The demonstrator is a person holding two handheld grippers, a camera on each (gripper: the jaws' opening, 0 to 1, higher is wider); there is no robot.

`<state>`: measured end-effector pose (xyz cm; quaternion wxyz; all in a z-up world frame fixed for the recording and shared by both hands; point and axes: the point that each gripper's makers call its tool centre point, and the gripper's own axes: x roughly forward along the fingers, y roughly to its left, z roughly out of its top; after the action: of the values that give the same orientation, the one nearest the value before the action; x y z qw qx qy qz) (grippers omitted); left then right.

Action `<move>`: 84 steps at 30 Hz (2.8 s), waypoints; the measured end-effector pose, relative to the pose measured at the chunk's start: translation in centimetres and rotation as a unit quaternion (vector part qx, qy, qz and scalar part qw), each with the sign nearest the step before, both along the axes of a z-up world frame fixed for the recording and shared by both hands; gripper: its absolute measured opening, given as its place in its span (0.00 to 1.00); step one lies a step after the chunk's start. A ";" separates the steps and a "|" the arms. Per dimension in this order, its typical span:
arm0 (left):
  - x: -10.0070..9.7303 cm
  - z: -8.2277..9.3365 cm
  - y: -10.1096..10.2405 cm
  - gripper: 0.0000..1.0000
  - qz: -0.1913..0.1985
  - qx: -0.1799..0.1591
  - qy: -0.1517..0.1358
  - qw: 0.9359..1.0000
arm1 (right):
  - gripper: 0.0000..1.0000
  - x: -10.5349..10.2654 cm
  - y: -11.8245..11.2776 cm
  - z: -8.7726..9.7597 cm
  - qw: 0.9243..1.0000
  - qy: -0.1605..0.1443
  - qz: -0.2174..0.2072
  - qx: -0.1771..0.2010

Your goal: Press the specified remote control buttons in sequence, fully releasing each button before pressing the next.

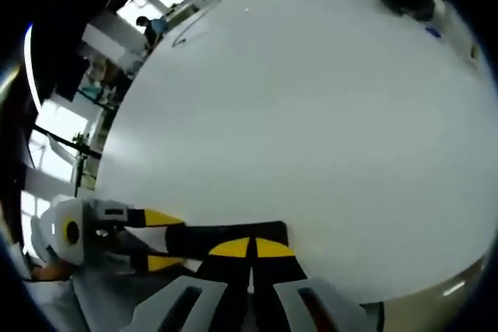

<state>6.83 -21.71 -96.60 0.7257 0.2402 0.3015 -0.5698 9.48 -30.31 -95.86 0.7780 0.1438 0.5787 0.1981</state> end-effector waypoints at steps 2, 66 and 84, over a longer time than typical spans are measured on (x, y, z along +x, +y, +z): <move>0.0 0.0 0.0 0.24 0.001 0.000 0.001 1.000 | 0.00 0.1 0.0 0.1 1.000 -0.002 -0.001 -0.001; -0.1 0.0 -0.2 0.24 -0.006 -0.003 0.002 1.000 | 0.00 -0.2 1.0 0.3 0.999 -0.013 0.034 -0.011; -0.3 0.0 -0.4 0.24 -0.009 -0.010 0.003 1.000 | 0.00 -0.2 1.0 -0.1 0.997 -0.037 0.062 -0.041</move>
<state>6.52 -22.12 -96.60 0.7220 0.2340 0.2957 -0.5801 9.31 -29.33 -95.95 0.7902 0.0680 0.5652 0.2270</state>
